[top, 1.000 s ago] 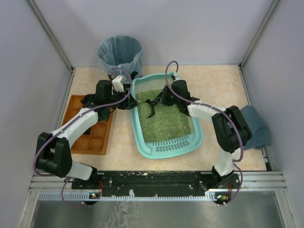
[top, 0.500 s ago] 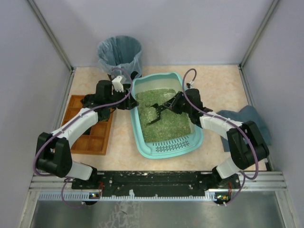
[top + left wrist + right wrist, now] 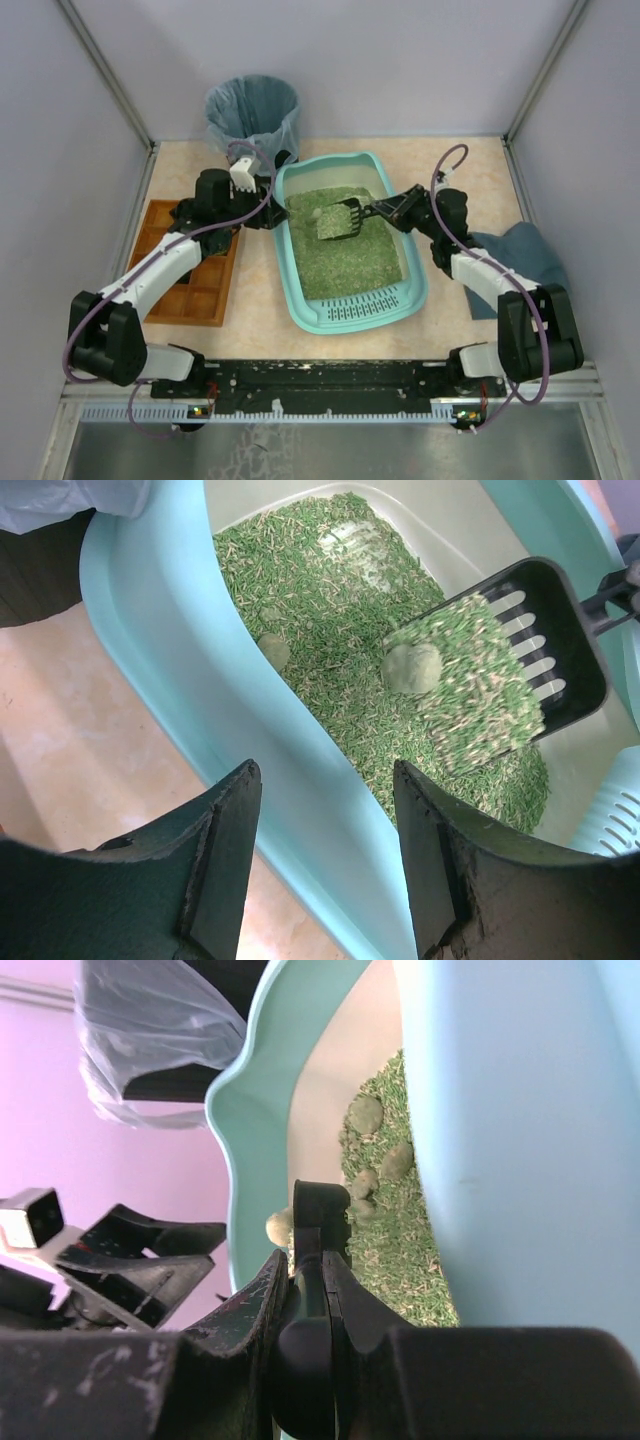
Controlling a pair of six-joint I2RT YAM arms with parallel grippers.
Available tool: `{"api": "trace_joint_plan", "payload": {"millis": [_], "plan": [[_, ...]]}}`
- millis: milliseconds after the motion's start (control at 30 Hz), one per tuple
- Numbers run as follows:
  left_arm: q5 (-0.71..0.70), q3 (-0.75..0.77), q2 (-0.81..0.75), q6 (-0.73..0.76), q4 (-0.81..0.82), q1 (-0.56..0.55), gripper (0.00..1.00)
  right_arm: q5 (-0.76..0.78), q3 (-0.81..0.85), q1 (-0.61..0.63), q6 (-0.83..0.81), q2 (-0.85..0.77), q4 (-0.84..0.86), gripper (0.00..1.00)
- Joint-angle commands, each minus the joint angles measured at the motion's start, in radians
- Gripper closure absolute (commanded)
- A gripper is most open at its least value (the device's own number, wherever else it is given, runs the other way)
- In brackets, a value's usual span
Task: Clean the litter box
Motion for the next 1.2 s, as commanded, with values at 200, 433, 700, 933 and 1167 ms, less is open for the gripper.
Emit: {"api": "trace_joint_plan", "payload": {"millis": [200,433,700,933,1167], "plan": [[-0.008,-0.012,-0.029,0.013,0.033,-0.005,0.39,-0.219,-0.096,-0.126,0.259,-0.014,0.418,1.00],[-0.014,-0.016,-0.041,0.016,0.035,-0.005,0.38,-0.256,-0.136,-0.170,0.367,-0.002,0.551,1.00],[-0.015,-0.016,-0.038,0.016,0.035,-0.006,0.38,-0.267,-0.109,-0.174,0.327,-0.023,0.465,1.00],[-0.017,-0.018,-0.035,0.016,0.035,-0.007,0.38,-0.258,-0.120,-0.181,0.340,-0.004,0.456,1.00],[-0.011,-0.013,-0.025,0.015,0.026,-0.007,0.38,-0.261,-0.113,-0.198,0.347,0.015,0.471,1.00]]}}
